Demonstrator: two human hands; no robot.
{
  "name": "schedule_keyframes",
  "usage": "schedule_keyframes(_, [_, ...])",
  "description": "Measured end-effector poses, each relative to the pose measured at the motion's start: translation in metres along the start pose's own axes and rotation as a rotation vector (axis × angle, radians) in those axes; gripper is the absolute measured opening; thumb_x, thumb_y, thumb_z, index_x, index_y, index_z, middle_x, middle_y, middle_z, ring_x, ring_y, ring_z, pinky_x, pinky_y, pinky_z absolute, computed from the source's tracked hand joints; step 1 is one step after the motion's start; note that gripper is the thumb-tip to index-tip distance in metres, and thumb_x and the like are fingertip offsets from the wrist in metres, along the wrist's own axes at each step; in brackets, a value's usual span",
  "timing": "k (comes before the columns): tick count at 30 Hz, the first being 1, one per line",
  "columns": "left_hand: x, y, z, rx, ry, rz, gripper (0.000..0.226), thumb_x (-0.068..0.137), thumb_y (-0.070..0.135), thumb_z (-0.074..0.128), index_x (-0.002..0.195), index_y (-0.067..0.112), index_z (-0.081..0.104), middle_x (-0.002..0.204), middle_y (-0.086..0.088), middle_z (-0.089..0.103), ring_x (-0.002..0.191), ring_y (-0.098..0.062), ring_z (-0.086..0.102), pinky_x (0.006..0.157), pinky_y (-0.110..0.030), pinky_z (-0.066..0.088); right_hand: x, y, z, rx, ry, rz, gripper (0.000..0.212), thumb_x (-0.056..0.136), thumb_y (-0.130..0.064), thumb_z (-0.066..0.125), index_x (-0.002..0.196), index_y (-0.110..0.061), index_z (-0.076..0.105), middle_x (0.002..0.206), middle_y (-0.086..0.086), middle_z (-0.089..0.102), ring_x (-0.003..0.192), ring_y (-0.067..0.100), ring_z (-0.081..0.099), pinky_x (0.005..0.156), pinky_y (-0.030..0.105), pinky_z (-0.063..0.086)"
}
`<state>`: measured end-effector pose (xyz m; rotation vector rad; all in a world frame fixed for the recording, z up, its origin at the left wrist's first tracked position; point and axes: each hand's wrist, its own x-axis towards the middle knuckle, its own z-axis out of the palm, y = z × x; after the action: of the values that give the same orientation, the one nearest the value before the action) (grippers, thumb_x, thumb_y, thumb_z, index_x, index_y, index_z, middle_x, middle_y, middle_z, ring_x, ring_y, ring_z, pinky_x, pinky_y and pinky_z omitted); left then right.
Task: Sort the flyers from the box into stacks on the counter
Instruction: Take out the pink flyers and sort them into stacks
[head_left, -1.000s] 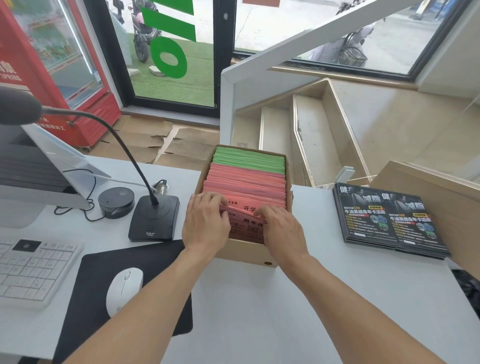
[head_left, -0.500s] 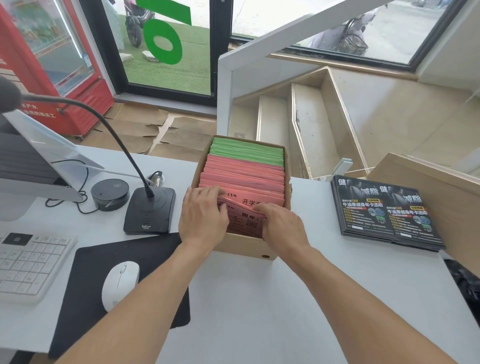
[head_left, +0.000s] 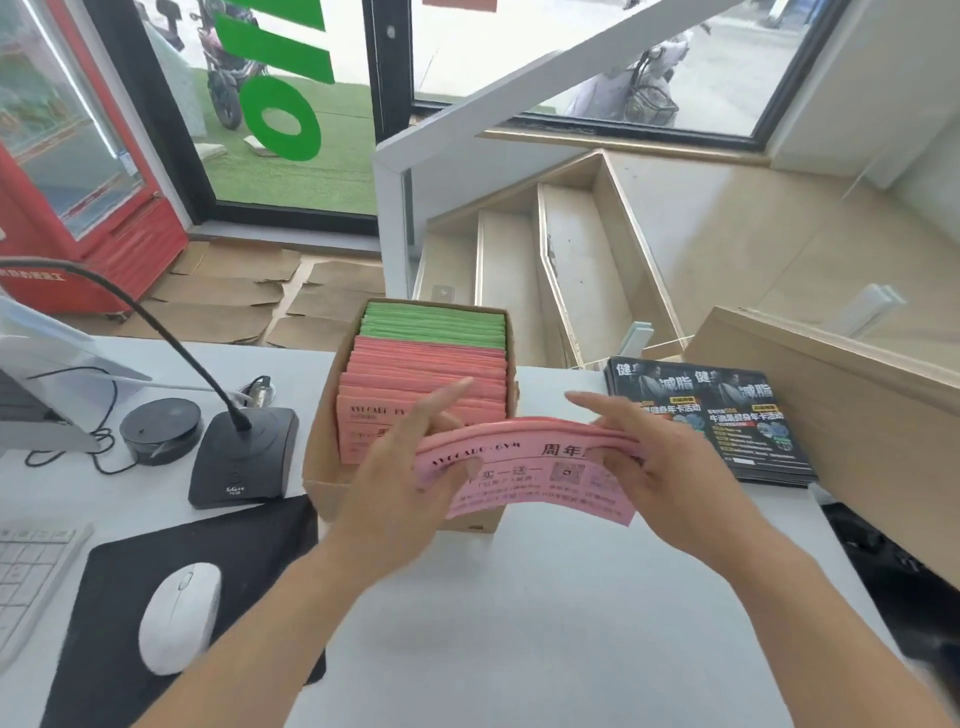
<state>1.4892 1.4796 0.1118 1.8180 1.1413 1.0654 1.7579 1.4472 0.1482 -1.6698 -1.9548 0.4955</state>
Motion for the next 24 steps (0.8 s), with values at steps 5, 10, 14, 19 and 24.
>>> schedule_keyframes(5, [-0.029,-0.007,0.111,-0.171,-0.12,-0.068,0.061,0.09,0.003,0.074,0.128,0.048,0.06,0.102,0.018,0.066,0.099,-0.009,0.065,0.083,-0.019,0.052,-0.074,0.083,-0.016,0.026,-0.003,0.216,0.065,0.093,-0.007,0.065,0.122,-0.065,0.055,0.113,-0.027,0.07,0.108,0.006,0.066,0.092,0.042,0.055])
schedule_keyframes(10, [-0.051,-0.012,0.187,-0.246,-0.184,-0.181,0.066,0.089,-0.007,0.069,0.131,0.041,0.055,0.096,0.015,0.066,0.096,-0.011,0.065,0.083,-0.024,0.054,-0.134,0.139,-0.017,0.008,0.008,0.299,0.05,0.096,-0.004,0.061,0.124,-0.045,0.066,0.117,-0.033,0.064,0.111,-0.002,0.061,0.095,0.031,0.054])
schedule_keyframes(14, [-0.063,-0.012,0.216,-0.175,-0.174,-0.253,0.065,0.087,0.001,0.075,0.131,0.043,0.051,0.1,0.017,0.068,0.098,-0.004,0.065,0.082,-0.01,0.048,-0.163,0.168,-0.003,0.151,0.013,0.371,0.059,0.095,-0.004,0.064,0.119,-0.058,0.061,0.116,-0.026,0.066,0.11,-0.003,0.06,0.09,0.018,0.052])
schedule_keyframes(19, [-0.072,0.003,0.235,-0.179,-0.11,-0.402,0.054,0.092,0.004,0.07,0.128,0.042,0.055,0.114,0.008,0.066,0.1,0.009,0.06,0.075,-0.002,0.045,-0.17,0.187,-0.002,0.425,0.196,0.476,0.052,0.091,-0.002,0.07,0.12,-0.044,0.064,0.106,-0.028,0.068,0.105,0.0,0.063,0.087,0.018,0.054])
schedule_keyframes(24, [-0.07,0.014,0.248,-0.164,-0.009,-0.423,0.056,0.092,0.008,0.072,0.13,0.045,0.054,0.115,0.007,0.065,0.102,0.003,0.061,0.078,-0.004,0.047,-0.167,0.194,-0.01,0.524,0.203,0.428,0.043,0.095,0.002,0.06,0.117,-0.035,0.066,0.107,-0.025,0.067,0.107,-0.003,0.06,0.083,0.015,0.053])
